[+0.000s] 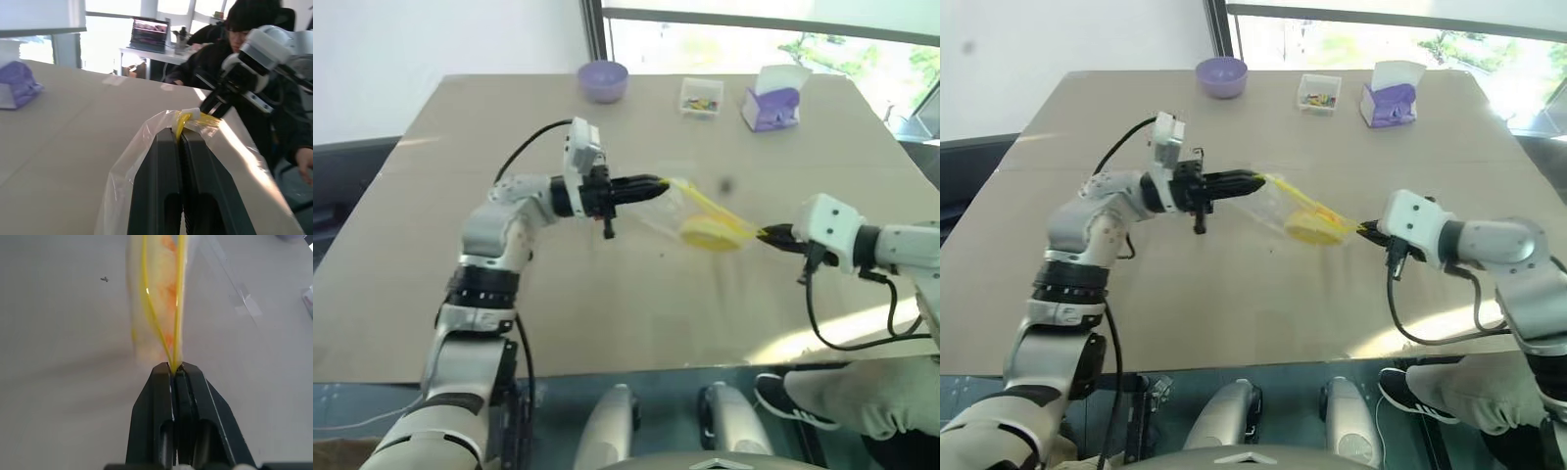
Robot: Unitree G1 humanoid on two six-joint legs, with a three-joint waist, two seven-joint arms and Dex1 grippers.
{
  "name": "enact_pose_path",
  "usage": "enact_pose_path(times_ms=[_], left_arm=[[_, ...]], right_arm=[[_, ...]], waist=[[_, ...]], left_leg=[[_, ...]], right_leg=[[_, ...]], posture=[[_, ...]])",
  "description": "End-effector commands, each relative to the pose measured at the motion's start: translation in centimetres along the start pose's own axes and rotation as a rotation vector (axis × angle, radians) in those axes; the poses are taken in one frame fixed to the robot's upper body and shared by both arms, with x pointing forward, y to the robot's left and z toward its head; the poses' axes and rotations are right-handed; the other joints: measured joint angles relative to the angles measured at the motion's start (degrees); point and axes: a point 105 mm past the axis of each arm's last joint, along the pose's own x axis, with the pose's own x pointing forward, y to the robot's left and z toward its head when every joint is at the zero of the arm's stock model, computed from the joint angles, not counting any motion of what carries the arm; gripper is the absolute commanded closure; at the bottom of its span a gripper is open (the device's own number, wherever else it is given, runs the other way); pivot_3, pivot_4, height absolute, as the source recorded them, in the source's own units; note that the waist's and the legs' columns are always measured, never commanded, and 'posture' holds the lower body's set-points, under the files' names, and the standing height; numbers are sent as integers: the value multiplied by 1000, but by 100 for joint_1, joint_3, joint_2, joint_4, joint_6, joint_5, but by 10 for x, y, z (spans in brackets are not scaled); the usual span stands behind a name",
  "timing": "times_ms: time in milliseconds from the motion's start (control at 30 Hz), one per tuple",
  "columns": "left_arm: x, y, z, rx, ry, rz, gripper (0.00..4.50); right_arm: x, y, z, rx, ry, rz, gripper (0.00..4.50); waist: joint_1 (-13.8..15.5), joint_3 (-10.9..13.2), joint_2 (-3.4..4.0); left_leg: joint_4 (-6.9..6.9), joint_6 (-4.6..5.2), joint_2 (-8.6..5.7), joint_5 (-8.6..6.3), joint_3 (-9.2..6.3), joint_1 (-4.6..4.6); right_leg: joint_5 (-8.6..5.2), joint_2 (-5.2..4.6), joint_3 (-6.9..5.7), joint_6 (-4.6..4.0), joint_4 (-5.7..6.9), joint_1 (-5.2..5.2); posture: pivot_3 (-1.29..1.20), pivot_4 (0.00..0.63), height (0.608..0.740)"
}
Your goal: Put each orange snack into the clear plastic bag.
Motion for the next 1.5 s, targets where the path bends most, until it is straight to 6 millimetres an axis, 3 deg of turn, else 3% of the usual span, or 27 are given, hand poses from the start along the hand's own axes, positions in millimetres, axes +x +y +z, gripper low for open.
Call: enact_pose_path(times_ms=[33, 133, 233, 333, 567, 733, 867, 933, 1000, 1067, 1133, 1267, 1367, 1467, 1500], left_arm=[[3, 28, 8, 122, -17, 194, 4500], [5, 54, 13, 257, -13, 354, 4500], [7, 66, 23, 367, -46, 425, 4500], [12, 57, 15, 473, -18, 375, 4500], [7, 18, -58, 527, 166, 224, 4500], [3, 3, -78, 488, 198, 207, 4500], [-3, 0, -79, 476, 210, 213, 4500], [-5, -1, -80, 472, 214, 217, 4500], [-6, -2, -80, 467, 215, 218, 4500], [-6, -3, -80, 453, 212, 218, 4500], [-5, -2, -80, 442, 213, 217, 4500], [0, -3, -78, 397, 200, 202, 4500], [3, -5, -75, 356, 195, 182, 4500], [4, -4, -69, 309, 174, 187, 4500], [4, -4, -68, 305, 174, 186, 4500]], right_arm=[[-13, -45, 0, -93, 40, -216, 4476], [-22, -89, -2, -173, 80, -454, 4476], [-25, -105, -2, -234, 100, -555, 4476], [-16, -86, -13, -252, 116, -521, 4476], [24, -10, -53, -159, 153, -416, 4476], [41, 29, -66, -122, 161, -337, 4476], [33, 36, -66, -88, 152, -330, 3065], [20, 38, -61, -27, 121, -334, 2103], [5, 41, -43, -14, 65, -283, 2103], [4, 37, -13, -30, -30, -256, 2103], [13, 31, 12, -59, -108, -257, 2103], [56, 32, 49, -133, -209, -194, 2103], [72, 36, 55, -169, -214, -152, 2103], [81, 36, 56, -221, -199, -137, 2815], [83, 37, 57, -231, -198, -133, 2815]], waist=[[19, 0, 0], [19, 0, -1], [19, 1, -3], [19, -1, -1], [1, -1, 0], [17, 0, 4], [14, -1, 4], [38, -2, 4], [36, -2, 4], [8, 0, 7], [-63, 0, 5], [-87, -3, 3], [-19, -2, 4], [14, -2, 3], [15, -2, 3]], left_leg=[[2, 0, -1, 0, 0, 1], [4, 0, -5, 0, 2, 1], [4, -2, -4, 1, 3, -3], [-12, -3, -4, 2, 4, -3], [-18, 22, -8, -14, 27, -15], [3, 26, -7, -17, 20, 7], [9, 26, -7, -16, 19, 10], [10, 26, -7, -17, 16, 10], [9, 26, -6, -17, 13, 6], [9, 26, -7, -17, 16, 4], [9, 27, -2, -17, 18, 11], [8, 27, 13, -17, 7, 24], [7, 26, 16, -16, -1, 14], [9, 26, 0, -16, 7, 0], [9, 26, -6, -16, 8, -2]], right_leg=[[0, 0, 0, 0, 0, 3], [1, -3, 0, 1, 1, 2], [1, -2, 0, 0, 1, -2], [0, -3, 0, 0, -9, -4], [-1, -12, 15, 3, -24, -19], [-1, -9, 13, 3, -1, 2], [0, -8, 14, 3, 4, 4], [0, -7, 13, 3, 4, 5], [-1, -7, 11, 3, 3, 4], [-1, -9, 11, 3, 1, 3], [-1, -4, 16, 3, 1, 3], [0, 18, 12, 1, 8, 7], [-1, 22, 5, -3, 10, 3], [0, 3, 6, -1, 0, 1], [0, -4, 6, 0, -4, 1]], posture=[[0, 150, 737], [0, 150, 737], [0, 150, 737], [0, 150, 737], [0, 150, 737], [0, 150, 737], [0, 150, 737], [0, 150, 737], [0, 150, 737], [0, 150, 737], [0, 150, 737], [0, 150, 737], [0, 150, 737], [0, 150, 737], [0, 150, 737]])
